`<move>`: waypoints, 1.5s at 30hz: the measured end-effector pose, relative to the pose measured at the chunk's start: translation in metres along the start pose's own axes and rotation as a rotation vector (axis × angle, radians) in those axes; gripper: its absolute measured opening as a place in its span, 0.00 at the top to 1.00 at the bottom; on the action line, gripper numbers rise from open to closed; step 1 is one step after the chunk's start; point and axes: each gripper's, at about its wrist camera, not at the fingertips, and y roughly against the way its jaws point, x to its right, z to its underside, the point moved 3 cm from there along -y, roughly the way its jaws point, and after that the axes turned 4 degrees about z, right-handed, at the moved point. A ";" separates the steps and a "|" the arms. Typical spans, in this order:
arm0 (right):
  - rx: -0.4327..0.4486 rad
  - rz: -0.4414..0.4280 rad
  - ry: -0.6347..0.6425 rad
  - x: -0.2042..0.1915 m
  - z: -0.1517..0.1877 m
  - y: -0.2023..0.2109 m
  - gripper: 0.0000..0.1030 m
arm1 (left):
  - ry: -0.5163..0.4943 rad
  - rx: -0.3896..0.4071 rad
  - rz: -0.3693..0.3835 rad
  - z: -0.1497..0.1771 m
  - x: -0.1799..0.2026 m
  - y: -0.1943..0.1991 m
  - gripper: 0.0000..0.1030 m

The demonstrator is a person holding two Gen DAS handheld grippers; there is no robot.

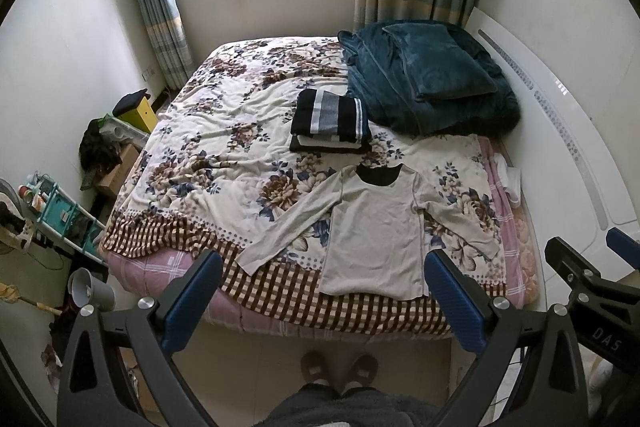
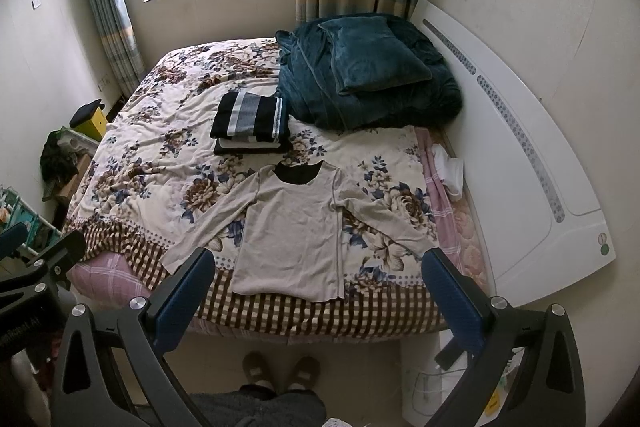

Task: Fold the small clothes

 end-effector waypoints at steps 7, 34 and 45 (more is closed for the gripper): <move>-0.006 0.004 0.002 0.002 -0.008 -0.004 0.00 | -0.003 -0.005 0.010 -0.009 -0.002 -0.003 0.00; -0.129 0.197 -0.383 0.092 0.015 -0.236 0.00 | -0.103 -0.017 -0.012 -0.044 0.024 -0.245 0.00; -0.405 0.217 -0.834 0.266 0.119 -0.512 0.00 | -0.080 -0.238 -0.140 -0.035 0.085 -0.474 0.00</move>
